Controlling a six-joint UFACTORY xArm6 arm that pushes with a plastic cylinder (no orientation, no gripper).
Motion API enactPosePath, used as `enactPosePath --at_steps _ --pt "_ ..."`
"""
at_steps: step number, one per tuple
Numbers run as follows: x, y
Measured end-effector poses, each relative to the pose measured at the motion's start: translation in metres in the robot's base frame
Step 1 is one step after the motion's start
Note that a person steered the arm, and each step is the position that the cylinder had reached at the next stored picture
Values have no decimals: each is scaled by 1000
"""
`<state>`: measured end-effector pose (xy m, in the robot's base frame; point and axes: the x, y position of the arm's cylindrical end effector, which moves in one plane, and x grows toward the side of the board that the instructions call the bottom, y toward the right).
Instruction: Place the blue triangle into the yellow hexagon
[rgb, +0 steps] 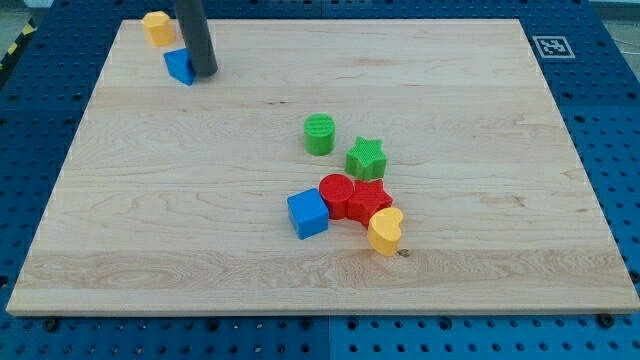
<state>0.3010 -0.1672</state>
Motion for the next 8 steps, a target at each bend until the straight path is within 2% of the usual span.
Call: enactPosePath --at_steps 1,3,5,8 --pt "0 -16" --pt "18 -4" --pt "17 -47" --pt "-21 -55"
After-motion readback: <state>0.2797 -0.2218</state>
